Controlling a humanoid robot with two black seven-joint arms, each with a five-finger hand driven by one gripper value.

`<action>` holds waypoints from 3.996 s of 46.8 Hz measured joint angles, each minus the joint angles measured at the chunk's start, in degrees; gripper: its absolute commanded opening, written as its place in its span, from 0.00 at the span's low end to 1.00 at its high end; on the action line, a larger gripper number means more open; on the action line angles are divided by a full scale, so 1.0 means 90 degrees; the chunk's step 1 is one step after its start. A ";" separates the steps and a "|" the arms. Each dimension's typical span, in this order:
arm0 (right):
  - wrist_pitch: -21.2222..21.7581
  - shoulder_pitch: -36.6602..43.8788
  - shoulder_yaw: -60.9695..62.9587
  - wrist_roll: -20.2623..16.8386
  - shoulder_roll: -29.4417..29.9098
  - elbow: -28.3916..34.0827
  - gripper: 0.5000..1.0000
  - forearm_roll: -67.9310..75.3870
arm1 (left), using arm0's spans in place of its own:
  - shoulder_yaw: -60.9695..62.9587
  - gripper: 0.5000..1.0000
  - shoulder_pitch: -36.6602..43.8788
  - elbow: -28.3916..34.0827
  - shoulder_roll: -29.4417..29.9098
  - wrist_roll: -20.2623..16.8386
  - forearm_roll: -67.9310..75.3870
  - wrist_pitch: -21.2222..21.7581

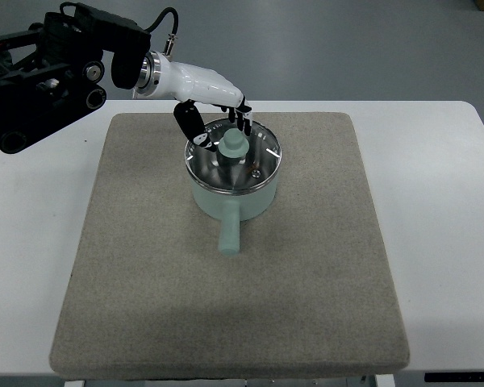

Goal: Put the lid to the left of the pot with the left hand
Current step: 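Move the left hand over the pot toward the glass lid's green knob, then close the left hand's fingers around the green knob of the lid, then lift the glass lid off the pot with the left hand, then lower the lid onto the mat beside the pot, nearer the left arm, then open the left hand and release the lid knob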

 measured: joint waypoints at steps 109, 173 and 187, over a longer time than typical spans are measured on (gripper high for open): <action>0.0000 0.0005 0.0001 0.0001 0.0000 -0.0001 0.85 0.0000 | -0.0017 0.00 -0.0340 -0.0081 0.1988 -0.0059 0.0208 0.0000; 0.0000 0.0003 0.0000 0.0000 0.0000 -0.0001 0.85 0.0000 | -0.0019 0.98 0.1787 -0.0071 0.2076 -0.0045 0.0102 0.2229; 0.0000 -0.0002 0.0000 0.0000 0.0000 -0.0002 0.85 0.0000 | -0.0031 0.98 0.1768 0.0390 0.2107 -0.0035 -0.4633 0.2209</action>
